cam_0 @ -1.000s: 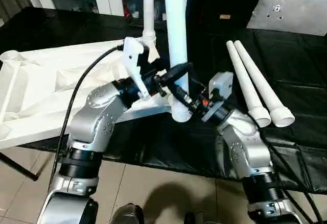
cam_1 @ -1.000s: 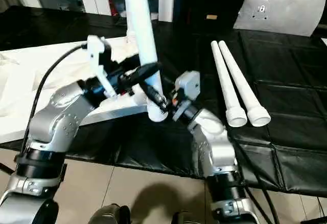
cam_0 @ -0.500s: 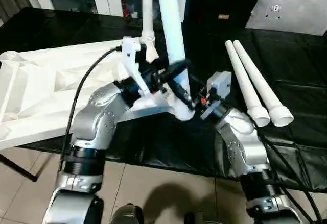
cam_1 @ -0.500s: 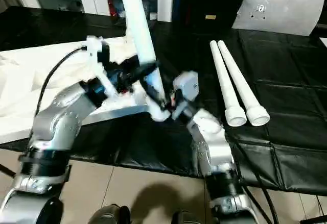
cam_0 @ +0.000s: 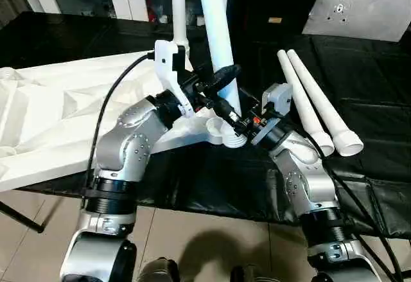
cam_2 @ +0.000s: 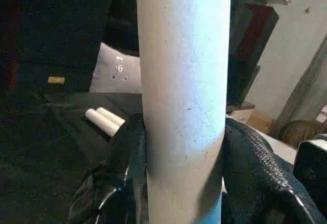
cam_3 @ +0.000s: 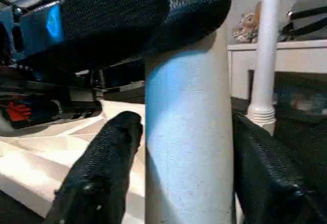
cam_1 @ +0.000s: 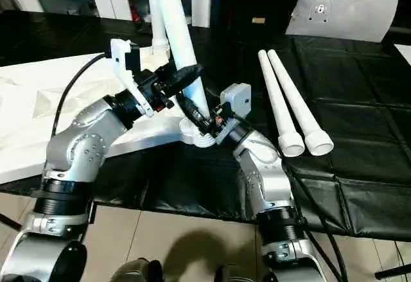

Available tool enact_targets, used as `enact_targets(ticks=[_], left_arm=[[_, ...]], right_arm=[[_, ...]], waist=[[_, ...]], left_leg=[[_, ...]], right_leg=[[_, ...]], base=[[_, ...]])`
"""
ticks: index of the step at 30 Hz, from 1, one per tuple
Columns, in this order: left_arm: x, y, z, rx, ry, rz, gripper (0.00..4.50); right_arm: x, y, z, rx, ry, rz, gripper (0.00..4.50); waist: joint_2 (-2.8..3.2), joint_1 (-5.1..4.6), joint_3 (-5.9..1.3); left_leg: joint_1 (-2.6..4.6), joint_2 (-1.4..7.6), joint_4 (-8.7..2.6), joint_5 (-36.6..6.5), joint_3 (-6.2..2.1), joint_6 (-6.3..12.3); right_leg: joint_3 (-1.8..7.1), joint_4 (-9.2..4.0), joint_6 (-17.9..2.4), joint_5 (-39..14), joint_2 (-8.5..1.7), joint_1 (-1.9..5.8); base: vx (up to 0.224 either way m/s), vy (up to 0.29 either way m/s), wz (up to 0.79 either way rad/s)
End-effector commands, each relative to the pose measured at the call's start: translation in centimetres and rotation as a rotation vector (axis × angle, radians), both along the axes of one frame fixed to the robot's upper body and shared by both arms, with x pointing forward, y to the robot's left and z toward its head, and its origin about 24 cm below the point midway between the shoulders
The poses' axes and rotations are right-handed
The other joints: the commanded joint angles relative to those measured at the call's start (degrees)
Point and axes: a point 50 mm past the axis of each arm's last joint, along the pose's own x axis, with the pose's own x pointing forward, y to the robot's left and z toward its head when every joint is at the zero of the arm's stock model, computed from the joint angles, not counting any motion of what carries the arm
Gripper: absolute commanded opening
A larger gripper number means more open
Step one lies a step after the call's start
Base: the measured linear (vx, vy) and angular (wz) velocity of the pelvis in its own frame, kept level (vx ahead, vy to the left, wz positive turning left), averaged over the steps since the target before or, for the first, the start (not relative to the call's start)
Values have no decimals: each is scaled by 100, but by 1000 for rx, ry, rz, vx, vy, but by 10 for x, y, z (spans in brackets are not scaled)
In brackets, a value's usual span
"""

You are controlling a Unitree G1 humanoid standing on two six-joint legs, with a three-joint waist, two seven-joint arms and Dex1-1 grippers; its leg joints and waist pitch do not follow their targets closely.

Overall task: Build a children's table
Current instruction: Pick table leg

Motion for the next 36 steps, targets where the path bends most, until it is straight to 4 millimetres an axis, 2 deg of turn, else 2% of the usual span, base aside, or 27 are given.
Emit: enact_targets(ticks=[1,2,4,6,7,12,17,20,25,28,30,36], left_arm=[[3,3,10,9,-20,8,184],[5,8,12,12,-1,6,184],[7,12,13,15,30,-6,184],[8,13,13,16,43,-9,184],[10,17,14,8,70,-14,184],[14,27,16,-27,137,-34,184],[12,28,25,-103,144,-131,184],[11,28,30,-139,166,-175,184],[9,28,34,-183,175,-215,184],[9,29,36,-206,181,-226,184],[9,29,38,-218,182,-232,184],[7,29,37,-208,186,-247,184]], right_arm=[[-1,0,12,22,-5,48,318],[0,-6,15,31,85,83,330],[0,-13,22,46,137,102,339],[1,-16,24,54,154,109,356],[1,-22,33,57,142,120,367],[3,-39,50,102,195,155,404],[2,-51,54,87,258,189,405],[2,-54,54,74,299,191,405],[1,-54,54,73,331,209,405],[0,-54,55,81,351,220,405],[0,-54,55,91,367,233,405],[-2,-57,58,100,359,257,405]], waist=[[31,7,-576],[28,5,-571],[21,24,-571],[21,41,-575],[17,32,-567],[20,46,-580],[-3,83,-578],[1,107,-565],[-21,128,-561],[-6,145,-570],[-22,159,-575],[-16,188,-575]], left_leg=[[170,349,-415,-1106,-207,250],[178,352,-421,-1105,-208,255],[184,346,-418,-1072,-209,247],[190,333,-402,-1089,-200,176],[180,329,-401,-1089,-198,159],[186,307,-383,-931,-190,170],[171,310,-377,-862,-183,165],[182,316,-379,-931,-187,123],[172,308,-376,-908,-183,84],[177,319,-379,-870,-187,87],[180,320,-380,-862,-185,76],[183,322,-385,-902,-185,15]], right_leg=[[268,-451,-1321,-960,-469,289],[270,-448,-1322,-956,-465,295],[268,-439,-1319,-958,-462,292],[270,-456,-1280,-1098,-485,286],[272,-457,-1276,-1118,-486,283],[258,-450,-1296,-993,-462,284],[254,-459,-1336,-984,-477,286],[254,-471,-1300,-1176,-493,282],[259,-481,-1245,-1263,-496,287],[257,-476,-1226,-1222,-490,282],[257,-471,-1216,-1191,-491,280],[260,-479,-1152,-1298,-504,277]], base=[[0,0,0],[0,0,0],[0,0,0],[0,0,0],[0,0,0],[0,0,0],[0,0,0],[0,0,0],[0,0,0],[0,0,0],[0,0,0],[0,0,0]])
